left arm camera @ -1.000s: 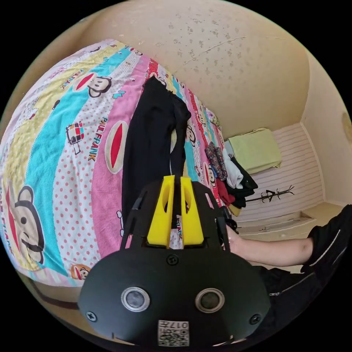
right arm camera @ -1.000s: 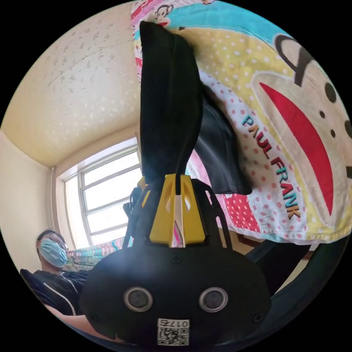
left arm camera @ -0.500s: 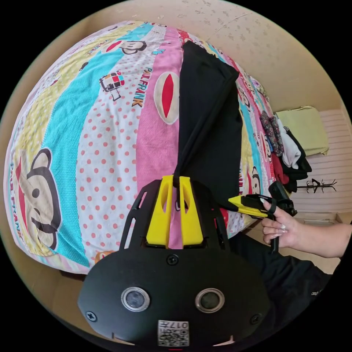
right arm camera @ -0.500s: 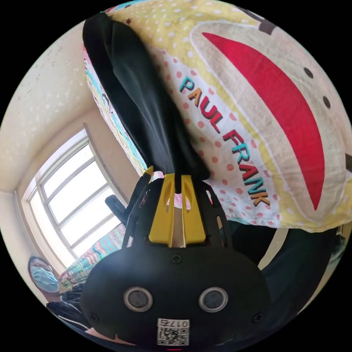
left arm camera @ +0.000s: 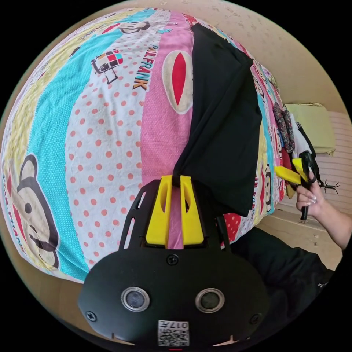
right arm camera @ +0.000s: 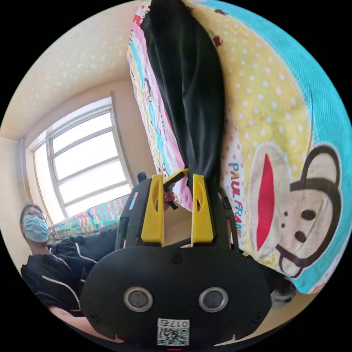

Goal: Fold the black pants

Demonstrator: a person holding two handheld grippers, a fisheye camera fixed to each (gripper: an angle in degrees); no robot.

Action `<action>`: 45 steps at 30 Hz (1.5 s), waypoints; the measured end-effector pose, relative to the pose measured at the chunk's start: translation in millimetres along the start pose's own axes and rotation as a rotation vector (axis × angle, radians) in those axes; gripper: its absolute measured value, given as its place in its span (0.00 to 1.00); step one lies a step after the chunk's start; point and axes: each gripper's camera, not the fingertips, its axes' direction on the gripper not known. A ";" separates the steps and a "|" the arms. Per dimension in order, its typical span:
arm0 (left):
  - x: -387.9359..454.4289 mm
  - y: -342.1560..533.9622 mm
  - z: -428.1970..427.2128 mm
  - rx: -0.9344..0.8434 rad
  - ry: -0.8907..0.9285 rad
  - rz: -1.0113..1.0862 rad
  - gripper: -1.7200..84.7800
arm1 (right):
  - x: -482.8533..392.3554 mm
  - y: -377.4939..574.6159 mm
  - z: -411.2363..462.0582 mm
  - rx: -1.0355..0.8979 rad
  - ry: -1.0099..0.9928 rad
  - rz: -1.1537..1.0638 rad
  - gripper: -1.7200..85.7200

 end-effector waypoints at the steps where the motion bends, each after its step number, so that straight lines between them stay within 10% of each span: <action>1: 0.8 1.7 0.2 0.008 -0.004 -0.006 0.08 | -7.5 -18.2 -17.9 0.050 -0.003 -0.015 0.16; 13: 6.6 19.7 10.5 0.086 -0.071 -0.075 0.08 | -138.9 -285.7 -94.9 0.425 0.308 -0.215 0.18; 25: -20.3 53.7 17.3 0.230 0.039 -0.145 0.07 | -183.8 -360.1 -62.2 0.807 0.881 -0.057 0.19; 30: -19.5 60.6 17.2 0.248 0.029 -0.185 0.07 | -187.2 -386.9 -49.1 0.641 0.693 -0.142 0.19; 45: -34.7 72.5 13.4 0.268 0.083 -0.238 0.07 | -313.0 -395.8 27.3 0.643 1.006 -0.212 0.06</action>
